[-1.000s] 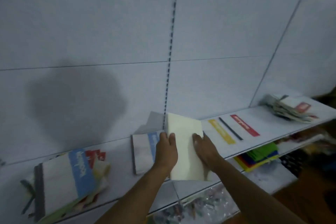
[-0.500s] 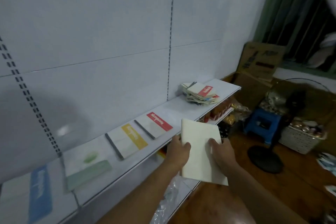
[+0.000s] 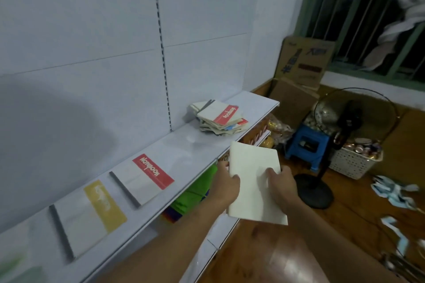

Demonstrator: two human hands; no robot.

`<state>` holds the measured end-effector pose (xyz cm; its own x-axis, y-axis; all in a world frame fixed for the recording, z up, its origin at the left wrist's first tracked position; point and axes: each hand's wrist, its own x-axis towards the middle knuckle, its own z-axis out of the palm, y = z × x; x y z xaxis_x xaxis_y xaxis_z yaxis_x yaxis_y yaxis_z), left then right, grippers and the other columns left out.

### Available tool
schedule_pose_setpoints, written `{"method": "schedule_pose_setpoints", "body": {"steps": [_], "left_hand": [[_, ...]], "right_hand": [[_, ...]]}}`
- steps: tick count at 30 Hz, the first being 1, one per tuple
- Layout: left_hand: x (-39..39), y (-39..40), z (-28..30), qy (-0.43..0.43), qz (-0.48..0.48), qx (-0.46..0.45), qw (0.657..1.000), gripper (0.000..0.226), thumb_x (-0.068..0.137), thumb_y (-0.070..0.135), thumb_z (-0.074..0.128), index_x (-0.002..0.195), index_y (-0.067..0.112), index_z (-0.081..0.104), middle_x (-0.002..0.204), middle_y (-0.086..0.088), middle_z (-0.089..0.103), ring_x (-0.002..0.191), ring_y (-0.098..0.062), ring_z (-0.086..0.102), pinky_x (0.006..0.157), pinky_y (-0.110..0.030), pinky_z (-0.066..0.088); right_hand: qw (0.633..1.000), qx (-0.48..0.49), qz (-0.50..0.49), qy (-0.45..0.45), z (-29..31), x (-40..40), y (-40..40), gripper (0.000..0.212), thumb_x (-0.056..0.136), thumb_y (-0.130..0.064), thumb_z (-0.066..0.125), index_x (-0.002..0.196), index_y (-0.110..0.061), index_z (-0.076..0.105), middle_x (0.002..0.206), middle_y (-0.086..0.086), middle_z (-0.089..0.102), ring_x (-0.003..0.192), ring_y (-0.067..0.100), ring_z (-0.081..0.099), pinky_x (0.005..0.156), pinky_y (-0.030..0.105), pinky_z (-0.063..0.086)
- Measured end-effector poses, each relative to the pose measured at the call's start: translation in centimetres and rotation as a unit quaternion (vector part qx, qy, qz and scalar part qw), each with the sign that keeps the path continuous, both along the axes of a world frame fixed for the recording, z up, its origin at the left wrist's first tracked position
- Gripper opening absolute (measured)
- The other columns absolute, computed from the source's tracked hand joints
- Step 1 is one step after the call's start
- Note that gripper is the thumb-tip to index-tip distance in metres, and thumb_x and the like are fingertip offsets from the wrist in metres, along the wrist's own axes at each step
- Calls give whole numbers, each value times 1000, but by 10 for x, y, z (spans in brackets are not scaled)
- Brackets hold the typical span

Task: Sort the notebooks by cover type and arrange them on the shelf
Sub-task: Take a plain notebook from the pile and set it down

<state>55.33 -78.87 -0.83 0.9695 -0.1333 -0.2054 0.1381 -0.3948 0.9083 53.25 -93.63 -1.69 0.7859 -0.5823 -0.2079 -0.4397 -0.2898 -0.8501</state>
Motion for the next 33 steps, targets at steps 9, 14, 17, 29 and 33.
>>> {"method": "schedule_pose_setpoints", "body": {"steps": [9,14,17,29,33], "left_hand": [[118,45,-22,10,185,21,982,23,89,20,45,110,18,38,107,-10,62,92,-31,60,82,-42,52],[162,87,-36,20,292,54,955,28,92,18,47,119,11,41,110,-10,60,88,-25,58,71,-30,43],[182,105,-54,35,317,71,945,37,86,22,53,120,9,46,113,-10,58,96,-27,60,75,-33,50],[221,89,-102,120,419,144,888,70,81,34,59,141,11,31,127,-11,52,110,-25,55,95,-36,49],[227,82,-94,151,426,167,876,79,86,38,55,149,9,18,139,-13,44,123,-29,48,104,-40,43]], "right_hand": [[988,-33,152,7,-1,153,54,49,94,-34,47,138,-17,32,131,8,53,107,28,56,91,43,47],[961,-49,273,-7,-17,226,102,43,93,-25,52,131,-9,39,125,17,57,110,35,54,85,35,40],[933,-75,353,8,-36,265,123,43,93,-25,53,129,-6,41,124,19,57,110,36,55,89,39,44],[842,-149,511,82,-92,345,151,36,87,-16,58,116,3,47,114,21,56,96,32,58,73,31,48],[798,-282,521,112,-82,341,155,50,84,-31,61,120,-2,44,122,17,45,109,32,50,86,36,44]]}}
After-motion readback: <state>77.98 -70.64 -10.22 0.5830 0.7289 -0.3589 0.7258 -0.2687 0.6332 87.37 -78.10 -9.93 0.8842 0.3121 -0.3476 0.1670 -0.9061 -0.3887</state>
